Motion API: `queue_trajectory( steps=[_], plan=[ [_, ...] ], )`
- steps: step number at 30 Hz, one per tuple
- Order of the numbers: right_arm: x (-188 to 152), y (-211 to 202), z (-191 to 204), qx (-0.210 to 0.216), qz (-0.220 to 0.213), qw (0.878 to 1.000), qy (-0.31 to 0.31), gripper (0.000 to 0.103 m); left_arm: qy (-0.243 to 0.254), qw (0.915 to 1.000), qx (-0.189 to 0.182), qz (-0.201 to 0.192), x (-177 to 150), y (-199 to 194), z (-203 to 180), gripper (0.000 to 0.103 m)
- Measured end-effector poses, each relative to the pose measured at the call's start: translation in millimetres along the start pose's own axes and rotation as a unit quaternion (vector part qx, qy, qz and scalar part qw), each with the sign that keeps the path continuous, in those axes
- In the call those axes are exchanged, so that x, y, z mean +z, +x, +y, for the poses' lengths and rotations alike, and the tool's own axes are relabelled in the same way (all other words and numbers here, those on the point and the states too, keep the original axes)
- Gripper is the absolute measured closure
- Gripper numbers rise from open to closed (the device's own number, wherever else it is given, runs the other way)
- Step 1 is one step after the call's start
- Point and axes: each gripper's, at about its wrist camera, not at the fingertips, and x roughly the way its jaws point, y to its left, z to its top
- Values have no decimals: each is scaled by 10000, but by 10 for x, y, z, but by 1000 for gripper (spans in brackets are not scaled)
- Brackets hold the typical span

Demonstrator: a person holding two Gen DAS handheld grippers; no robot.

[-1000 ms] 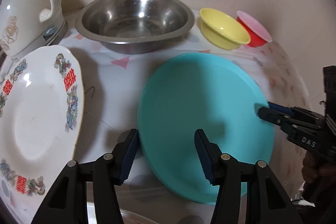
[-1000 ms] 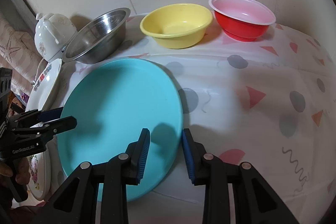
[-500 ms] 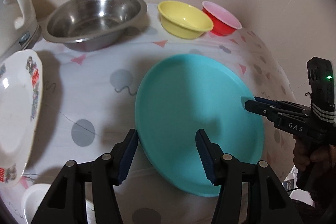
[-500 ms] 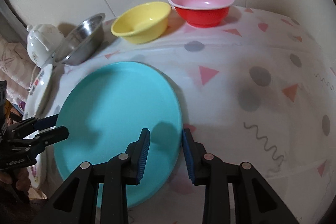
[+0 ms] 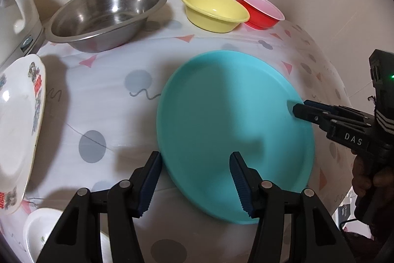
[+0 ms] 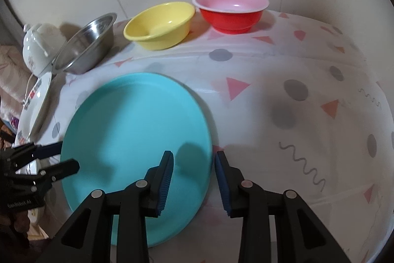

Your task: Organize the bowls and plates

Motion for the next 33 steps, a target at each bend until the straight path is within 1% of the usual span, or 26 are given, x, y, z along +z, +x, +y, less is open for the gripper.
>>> queue_trajectory(
  steps=[1, 2, 3, 4, 7, 9, 11, 14, 16, 21, 23, 27, 28, 30, 33],
  plan=[
    [-8, -17, 0, 11, -35, 10000, 12, 67, -18, 10000, 20, -18, -6, -9, 5, 45],
    [-14, -23, 8, 39, -61, 10000, -13, 64, -46, 9999, 93, -27, -16, -13, 17, 44],
    [-28, -4, 21, 25, -22, 10000, -60, 62, -61, 9998, 163, 0, -32, -10, 26, 44],
    [-42, 38, 27, -42, 68, 9999, -91, 62, -66, 9997, 226, -3, -51, -12, 29, 44],
    [-71, 34, 12, -107, 46, 9999, -108, 62, -84, 9997, 231, -56, -104, -50, 22, 44],
    [-47, -10, -45, -28, -80, 9999, 62, 62, -131, 9995, 237, -132, -135, -91, 27, 44],
    [-20, -73, -88, 3, -212, 9996, 178, 62, -176, 9991, 321, -217, -149, -141, 31, 44],
    [25, -148, -59, 66, -365, 9992, 174, 62, -313, 9977, 406, -440, -190, -260, 63, 44],
    [42, -183, 3, 187, -424, 9989, 113, 62, -424, 9964, 464, -573, -216, -341, 85, 44],
    [100, -144, 277, 552, -331, 9975, -307, 61, -663, 9925, 663, -789, -309, -535, 188, 44],
    [73, -136, 385, 641, -311, 9966, -408, 61, -709, 9910, 762, -843, -334, -581, 231, 43],
    [12, -125, 636, 783, -284, 9951, -525, 60, -799, 9896, 730, -945, -334, -673, 384, 43],
    [-1, -109, 714, 818, -238, 9948, -557, 60, -804, 9893, 711, -990, -331, -708, 412, 42],
    [-18, -80, 822, 846, -188, 9943, -624, 60, -816, 9881, 685, -1106, -334, -816, 502, 35],
    [-12, -37, 1018, 905, -133, 9931, -729, 60, -867, 9862, 742, -1198, -371, -941, 621, 33]
  ],
)
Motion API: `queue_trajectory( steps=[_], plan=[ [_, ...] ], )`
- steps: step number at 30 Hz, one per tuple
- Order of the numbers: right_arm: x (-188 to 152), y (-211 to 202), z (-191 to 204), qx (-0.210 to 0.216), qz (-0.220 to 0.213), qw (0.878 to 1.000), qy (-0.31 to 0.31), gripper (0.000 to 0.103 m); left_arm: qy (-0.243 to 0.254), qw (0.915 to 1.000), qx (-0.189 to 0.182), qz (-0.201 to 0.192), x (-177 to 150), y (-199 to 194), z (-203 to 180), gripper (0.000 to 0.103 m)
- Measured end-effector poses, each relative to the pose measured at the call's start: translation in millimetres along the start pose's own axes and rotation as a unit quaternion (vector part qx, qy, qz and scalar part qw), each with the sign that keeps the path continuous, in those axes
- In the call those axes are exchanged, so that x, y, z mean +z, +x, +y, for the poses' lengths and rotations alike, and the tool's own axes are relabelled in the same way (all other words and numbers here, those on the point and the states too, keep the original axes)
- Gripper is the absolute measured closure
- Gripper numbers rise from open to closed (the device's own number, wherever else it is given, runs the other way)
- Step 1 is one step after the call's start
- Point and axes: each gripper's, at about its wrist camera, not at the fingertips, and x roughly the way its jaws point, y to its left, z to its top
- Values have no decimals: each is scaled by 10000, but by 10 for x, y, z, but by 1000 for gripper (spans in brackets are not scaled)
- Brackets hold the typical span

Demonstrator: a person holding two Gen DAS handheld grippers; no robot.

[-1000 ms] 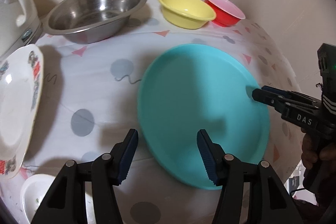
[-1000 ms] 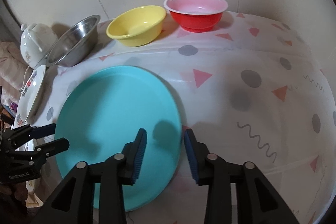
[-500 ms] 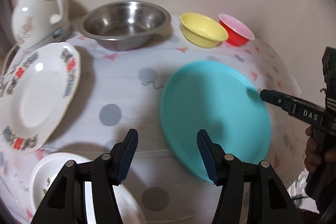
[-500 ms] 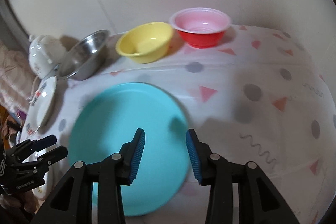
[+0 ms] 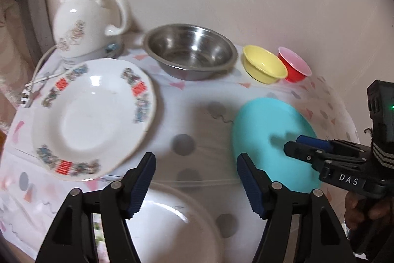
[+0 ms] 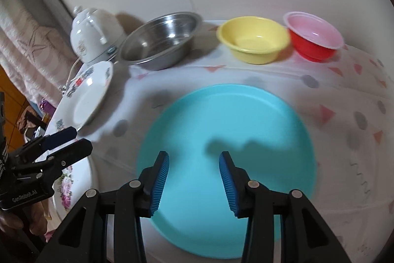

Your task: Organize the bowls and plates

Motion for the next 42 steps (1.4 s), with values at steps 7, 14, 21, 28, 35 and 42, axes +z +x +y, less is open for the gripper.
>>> queue_trajectory(
  steps=[7, 14, 21, 28, 35, 42],
  plan=[
    [96, 176, 493, 276, 137, 9992, -270, 59, -441, 9987, 272, 4, -5, -165, 502, 32],
    [282, 380, 954, 765, 210, 9960, -401, 59, -651, 9968, 444, -159, -35, -390, 969, 32],
    [429, 559, 1205, 995, 297, 9945, -158, 59, -898, 9936, 653, -205, -29, -450, 1513, 32],
    [480, 725, 1247, 869, 327, 9954, 222, 59, -1104, 9912, 707, -203, -27, -425, 1997, 38],
    [529, 848, 1182, 720, 320, 9953, 565, 59, -1162, 9914, 595, -44, 66, -257, 2244, 45],
    [606, 966, 1186, 702, 315, 9945, 705, 62, -1244, 9920, 193, 114, 212, -35, 2374, 45]
  ],
)
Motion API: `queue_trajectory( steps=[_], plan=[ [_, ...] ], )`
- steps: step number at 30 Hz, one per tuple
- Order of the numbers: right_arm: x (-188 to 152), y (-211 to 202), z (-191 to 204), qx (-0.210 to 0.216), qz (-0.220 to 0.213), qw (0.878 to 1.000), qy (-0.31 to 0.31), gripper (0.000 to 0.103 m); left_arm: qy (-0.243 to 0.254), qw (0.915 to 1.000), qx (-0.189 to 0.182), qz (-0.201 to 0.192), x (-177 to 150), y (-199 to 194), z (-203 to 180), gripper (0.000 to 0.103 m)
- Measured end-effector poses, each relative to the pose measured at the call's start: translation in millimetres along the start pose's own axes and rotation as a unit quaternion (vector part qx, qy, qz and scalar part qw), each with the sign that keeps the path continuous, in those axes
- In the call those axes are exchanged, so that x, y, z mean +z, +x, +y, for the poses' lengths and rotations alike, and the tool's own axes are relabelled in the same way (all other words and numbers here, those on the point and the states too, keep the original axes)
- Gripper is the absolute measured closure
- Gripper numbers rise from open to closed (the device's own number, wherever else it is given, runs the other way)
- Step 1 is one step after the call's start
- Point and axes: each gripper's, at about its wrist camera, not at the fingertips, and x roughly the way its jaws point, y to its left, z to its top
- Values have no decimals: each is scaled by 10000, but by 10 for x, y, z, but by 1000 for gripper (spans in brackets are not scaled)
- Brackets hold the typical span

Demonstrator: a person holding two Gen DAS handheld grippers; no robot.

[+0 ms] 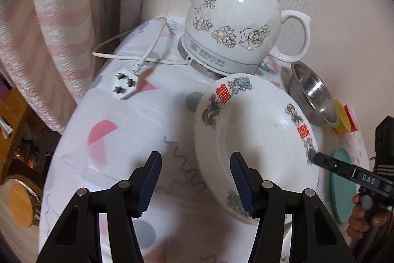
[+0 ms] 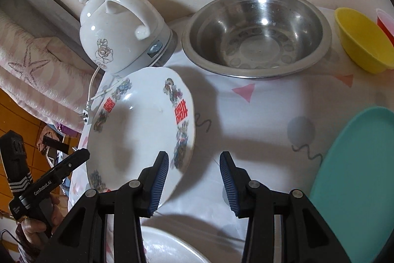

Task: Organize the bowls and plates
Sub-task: 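Grasp the rim of the red-patterned white plate with the right gripper, then lift the patterned plate with the right gripper and lower it onto the teal plate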

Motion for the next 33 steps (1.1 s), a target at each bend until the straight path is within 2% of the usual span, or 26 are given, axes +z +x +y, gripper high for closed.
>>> queue_trajectory(
  steps=[2, 4, 5, 6, 12, 20, 25, 29, 33],
  plan=[
    [14, 34, 13, 3, 6, 10000, -20, 64, -5, 10000, -84, 10, 56, 54, 11, 45],
    [34, 58, 13, -60, 8, 10000, -49, 68, 34, 9999, -138, 51, 101, 116, 12, 53],
    [43, 79, 12, -93, 26, 9999, -54, 69, 67, 9998, -146, 128, 129, 174, 13, 63],
    [52, 82, 11, -72, 28, 10000, -57, 72, 63, 9996, -197, 175, 147, 207, 18, 69],
    [101, 183, 81, -95, 124, 9997, -175, 73, 127, 9985, -468, 252, 275, 342, -15, 70],
    [103, 279, 162, -170, 230, 9991, -320, 73, 438, 9974, -369, 430, 362, 504, -124, 70],
    [111, 295, 224, -296, 264, 9982, -446, 72, 438, 9975, -346, 442, 286, 459, -88, 70],
    [79, 262, 231, -432, 281, 9967, -622, 73, 426, 9970, -473, 446, 170, 365, -99, 70],
    [120, 294, 189, -298, 331, 9973, -580, 70, 512, 9970, -309, 485, 131, 419, -144, 70]
  ],
)
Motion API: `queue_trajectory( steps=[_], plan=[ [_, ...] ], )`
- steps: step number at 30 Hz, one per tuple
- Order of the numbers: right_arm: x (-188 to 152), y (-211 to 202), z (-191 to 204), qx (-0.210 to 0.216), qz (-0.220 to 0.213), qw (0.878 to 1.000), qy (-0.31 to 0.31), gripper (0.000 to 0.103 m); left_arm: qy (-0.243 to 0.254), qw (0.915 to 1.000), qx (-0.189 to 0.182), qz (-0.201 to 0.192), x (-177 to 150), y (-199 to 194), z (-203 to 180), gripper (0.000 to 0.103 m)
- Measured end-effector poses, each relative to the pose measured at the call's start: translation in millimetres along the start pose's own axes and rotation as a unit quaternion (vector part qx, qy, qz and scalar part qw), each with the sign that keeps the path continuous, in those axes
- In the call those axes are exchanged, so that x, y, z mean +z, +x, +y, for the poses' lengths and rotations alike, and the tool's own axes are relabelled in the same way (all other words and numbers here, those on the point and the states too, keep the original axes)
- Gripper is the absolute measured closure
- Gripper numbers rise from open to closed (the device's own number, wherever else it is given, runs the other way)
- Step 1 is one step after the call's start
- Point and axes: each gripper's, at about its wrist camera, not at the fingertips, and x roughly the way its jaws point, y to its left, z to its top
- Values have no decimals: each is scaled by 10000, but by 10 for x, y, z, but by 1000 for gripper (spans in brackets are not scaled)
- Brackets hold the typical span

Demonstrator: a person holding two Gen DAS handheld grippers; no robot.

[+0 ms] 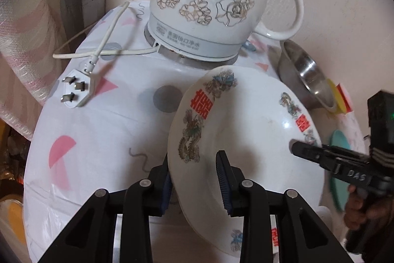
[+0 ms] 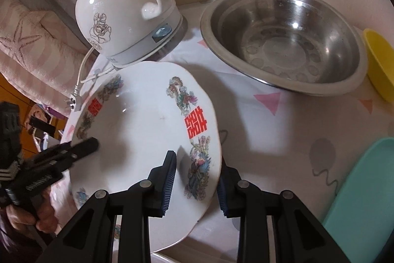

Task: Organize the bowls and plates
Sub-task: 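Lift the patterned plate with the right gripper and lower it onto the teal plate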

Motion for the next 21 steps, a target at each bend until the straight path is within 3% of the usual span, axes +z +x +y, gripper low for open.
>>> queue_trajectory(
  steps=[4, 11, 21],
  plan=[
    [8, 4, -3, -31, 57, 10000, -23, 69, -125, 9999, -23, 28, 10, -22, -20, 70],
    [-42, -140, 23, -53, -182, 9996, -196, 74, 207, 9994, -119, -234, -15, -200, -121, 70],
    [-135, -105, -35, 50, -135, 9999, -90, 75, 361, 9984, -294, -327, -208, -264, -183, 70]
  ],
)
